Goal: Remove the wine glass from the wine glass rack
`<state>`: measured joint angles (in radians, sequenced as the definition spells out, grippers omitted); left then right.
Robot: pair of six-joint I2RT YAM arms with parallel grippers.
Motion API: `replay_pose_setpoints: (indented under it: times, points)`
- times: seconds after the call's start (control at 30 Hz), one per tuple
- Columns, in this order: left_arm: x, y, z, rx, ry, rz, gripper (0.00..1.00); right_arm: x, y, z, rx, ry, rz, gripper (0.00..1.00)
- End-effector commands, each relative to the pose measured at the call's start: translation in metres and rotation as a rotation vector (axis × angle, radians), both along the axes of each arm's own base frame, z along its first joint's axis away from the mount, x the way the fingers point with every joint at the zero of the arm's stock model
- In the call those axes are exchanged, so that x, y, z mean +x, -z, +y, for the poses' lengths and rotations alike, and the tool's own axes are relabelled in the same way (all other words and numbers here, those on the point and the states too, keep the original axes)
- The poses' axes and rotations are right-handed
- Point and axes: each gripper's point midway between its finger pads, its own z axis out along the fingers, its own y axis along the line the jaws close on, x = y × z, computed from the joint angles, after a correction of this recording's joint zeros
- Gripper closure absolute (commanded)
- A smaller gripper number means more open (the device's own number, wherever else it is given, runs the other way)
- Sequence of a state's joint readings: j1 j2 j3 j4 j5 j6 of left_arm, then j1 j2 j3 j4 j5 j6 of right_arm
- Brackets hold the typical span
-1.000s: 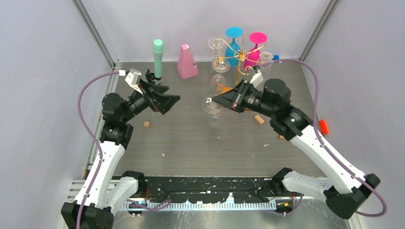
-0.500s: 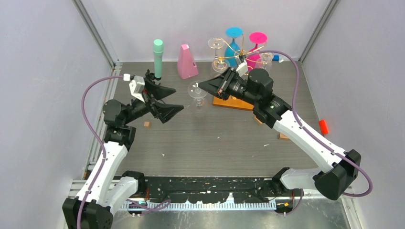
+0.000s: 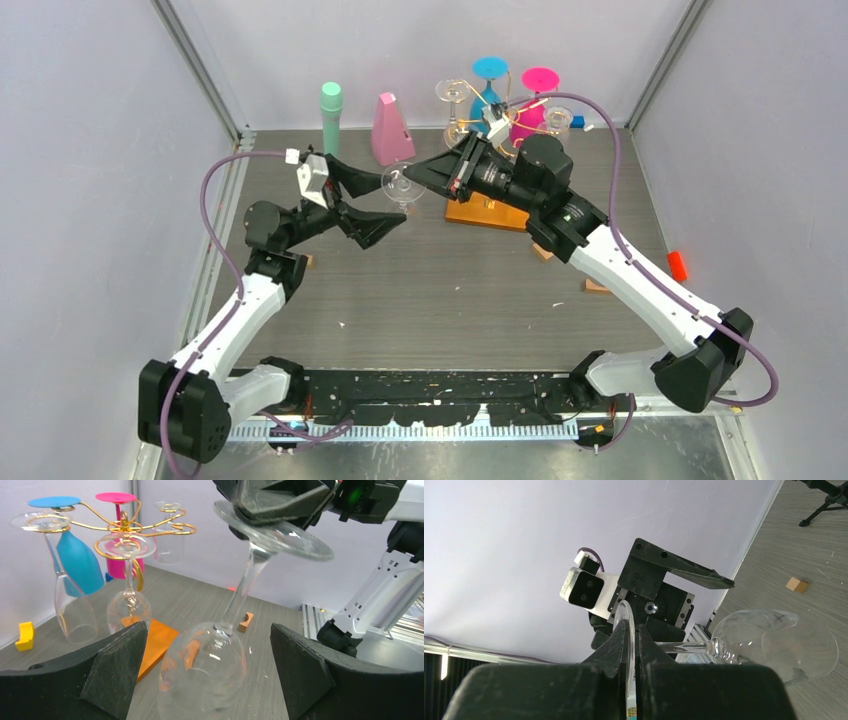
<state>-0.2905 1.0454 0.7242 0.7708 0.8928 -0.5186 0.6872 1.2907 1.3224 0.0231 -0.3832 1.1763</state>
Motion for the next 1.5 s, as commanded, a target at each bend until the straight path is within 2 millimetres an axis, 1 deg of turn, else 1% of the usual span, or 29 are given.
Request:
replay_pose_setpoints:
  times: [0.0, 0.1, 0.17, 0.37, 0.53, 0.63, 0.67, 0.7, 0.73, 0.8, 0.83, 0.87, 0.9, 0.93, 0.97, 1.0, 1.03, 1.07, 1.1, 1.17, 1.2, 1.23, 1.27, 1.37, 1.4, 1.43, 1.47]
  points:
    - [0.006, -0.043, -0.001, -0.064, -0.035, -0.141, 0.04, -0.009, -0.043, 0.003, 0.086, -0.044, -0.107, 1.00]
    - [0.007, -0.043, -0.005, -0.060, -0.017, -0.135, 0.06, -0.009, -0.043, 0.005, 0.085, -0.059, -0.105, 1.00]
    - [0.005, -0.041, -0.009, -0.052, 0.004, -0.134, 0.10, -0.008, -0.042, 0.007, 0.085, -0.064, -0.103, 1.00]
    - [-0.004, -0.035, -0.019, -0.034, 0.071, -0.117, 0.32, -0.006, -0.039, 0.012, 0.093, -0.086, -0.086, 1.00]
    - [-0.002, -0.032, -0.022, -0.031, 0.076, -0.108, 0.50, -0.006, -0.038, 0.015, 0.099, -0.099, -0.082, 1.00]
    - [-0.002, -0.035, -0.022, -0.030, 0.082, -0.114, 0.67, -0.007, -0.038, 0.015, 0.101, -0.103, -0.081, 1.00]
    - [-0.002, -0.036, -0.023, -0.030, 0.085, -0.113, 0.76, -0.007, -0.037, 0.015, 0.101, -0.103, -0.079, 1.00]
    - [-0.001, -0.037, -0.023, -0.030, 0.086, -0.115, 0.95, -0.007, -0.038, 0.015, 0.103, -0.102, -0.080, 1.00]
    - [-0.001, -0.039, -0.023, -0.033, 0.081, -0.114, 1.00, -0.007, -0.037, 0.015, 0.102, -0.103, -0.079, 0.99]
    - [0.002, -0.042, -0.021, -0.047, 0.055, -0.112, 1.00, -0.006, -0.035, 0.015, 0.097, -0.100, -0.077, 0.89]
    - [0.004, -0.045, -0.019, -0.058, 0.035, -0.114, 1.00, -0.005, -0.034, 0.015, 0.092, -0.093, -0.078, 0.77]
    - [0.006, -0.046, -0.017, -0.068, 0.012, -0.114, 1.00, -0.004, -0.031, 0.015, 0.086, -0.084, -0.074, 0.70]
    - [0.008, -0.048, -0.014, -0.079, -0.015, -0.114, 1.00, -0.002, -0.029, 0.012, 0.075, -0.064, -0.079, 0.58]
    - [0.010, -0.049, -0.012, -0.088, -0.042, -0.112, 1.00, 0.000, -0.023, 0.012, 0.060, -0.053, -0.070, 0.53]
    - [0.013, -0.051, -0.008, -0.099, -0.076, -0.109, 1.00, 0.003, -0.022, 0.008, 0.048, -0.021, -0.085, 0.44]
    - [0.016, -0.053, -0.005, -0.106, -0.109, -0.103, 1.00, 0.005, -0.013, 0.006, 0.020, -0.005, -0.069, 0.40]
    - [0.018, -0.054, -0.001, -0.110, -0.143, -0.099, 1.00, 0.009, -0.013, 0.001, 0.000, 0.038, -0.089, 0.35]
    - [0.021, -0.055, 0.004, -0.112, -0.180, -0.100, 1.00, 0.009, -0.008, -0.004, -0.023, 0.060, -0.083, 0.31]
    - [0.025, -0.053, 0.007, -0.104, -0.215, -0.092, 1.00, 0.014, -0.006, -0.008, -0.037, 0.100, -0.098, 0.30]
    - [0.036, -0.051, 0.018, -0.099, -0.312, -0.072, 1.00, 0.018, 0.006, -0.016, -0.066, 0.151, -0.097, 0.27]
    - [0.041, -0.050, 0.024, -0.103, -0.362, -0.055, 1.00, 0.019, 0.005, -0.021, -0.068, 0.180, -0.111, 0.26]
    - [0.047, -0.051, 0.032, -0.117, -0.420, -0.037, 1.00, 0.020, 0.011, -0.023, -0.081, 0.190, -0.109, 0.25]
    - [0.050, -0.053, 0.039, -0.134, -0.467, -0.019, 1.00, 0.020, 0.011, -0.026, -0.086, 0.206, -0.121, 0.25]
    - [0.062, -0.066, 0.070, -0.273, -0.634, 0.093, 1.00, 0.020, 0.025, -0.027, -0.107, 0.206, -0.119, 0.24]
    - [0.064, -0.068, 0.080, -0.334, -0.680, 0.151, 1.00, 0.020, 0.026, -0.026, -0.103, 0.200, -0.125, 0.24]
    - [0.067, -0.070, 0.092, -0.394, -0.733, 0.208, 1.00, 0.020, 0.032, -0.024, -0.108, 0.194, -0.118, 0.24]
    - [0.069, -0.067, 0.103, -0.446, -0.786, 0.291, 1.00, 0.019, 0.032, -0.022, -0.096, 0.182, -0.121, 0.24]
